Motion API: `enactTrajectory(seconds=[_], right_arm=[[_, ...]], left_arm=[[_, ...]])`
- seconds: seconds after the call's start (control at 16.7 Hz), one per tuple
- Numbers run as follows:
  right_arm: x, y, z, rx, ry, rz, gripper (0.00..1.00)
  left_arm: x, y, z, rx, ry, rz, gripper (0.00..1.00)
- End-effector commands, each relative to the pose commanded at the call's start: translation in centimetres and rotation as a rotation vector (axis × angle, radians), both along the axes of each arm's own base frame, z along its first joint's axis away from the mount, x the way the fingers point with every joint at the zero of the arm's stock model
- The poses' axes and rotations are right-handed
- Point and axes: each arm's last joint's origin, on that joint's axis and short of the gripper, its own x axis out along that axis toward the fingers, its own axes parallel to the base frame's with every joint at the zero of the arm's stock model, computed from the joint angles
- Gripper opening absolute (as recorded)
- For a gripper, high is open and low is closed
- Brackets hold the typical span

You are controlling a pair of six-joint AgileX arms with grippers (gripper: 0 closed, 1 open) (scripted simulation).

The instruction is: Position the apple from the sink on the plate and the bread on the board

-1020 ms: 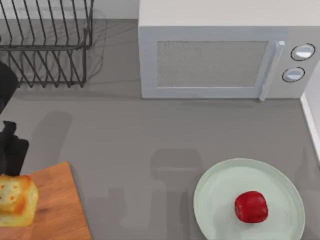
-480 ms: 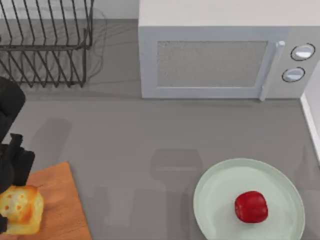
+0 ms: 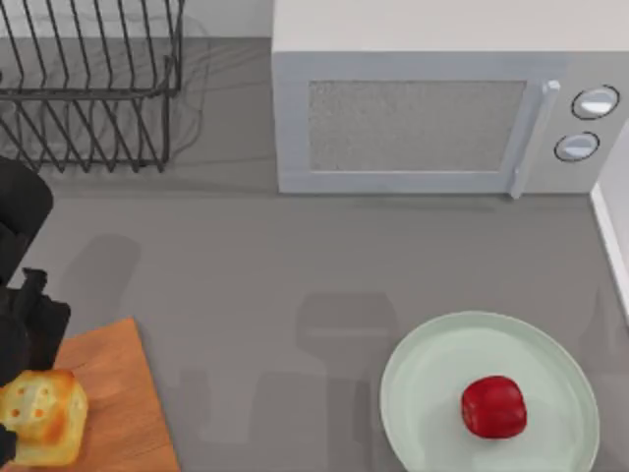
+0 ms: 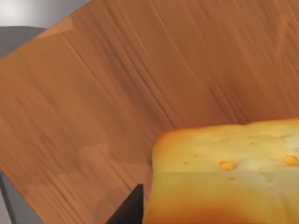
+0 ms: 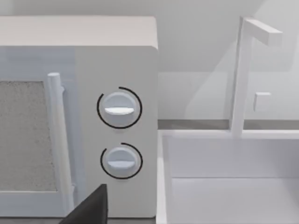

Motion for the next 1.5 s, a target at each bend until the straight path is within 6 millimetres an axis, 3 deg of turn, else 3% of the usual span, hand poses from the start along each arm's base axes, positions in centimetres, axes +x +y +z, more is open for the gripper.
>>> enactTrajectory(seconds=[0.6, 1.2, 1.5], right_arm=[[0.0, 0.0, 0.0, 0.0, 0.0, 0.0, 1.0], [0.0, 0.0, 0.0, 0.0, 0.0, 0.0, 1.0], [0.0, 0.0, 0.0, 0.0, 0.0, 0.0, 1.0]], left_arm=[[0.0, 0.0, 0.0, 0.0, 0.0, 0.0, 0.98], [0.0, 0.0, 0.0, -0.001, -0.002, 0.0, 1.0], [-1.1, 0.6, 1.1, -0.038, -0.179, -0.122, 1.0]])
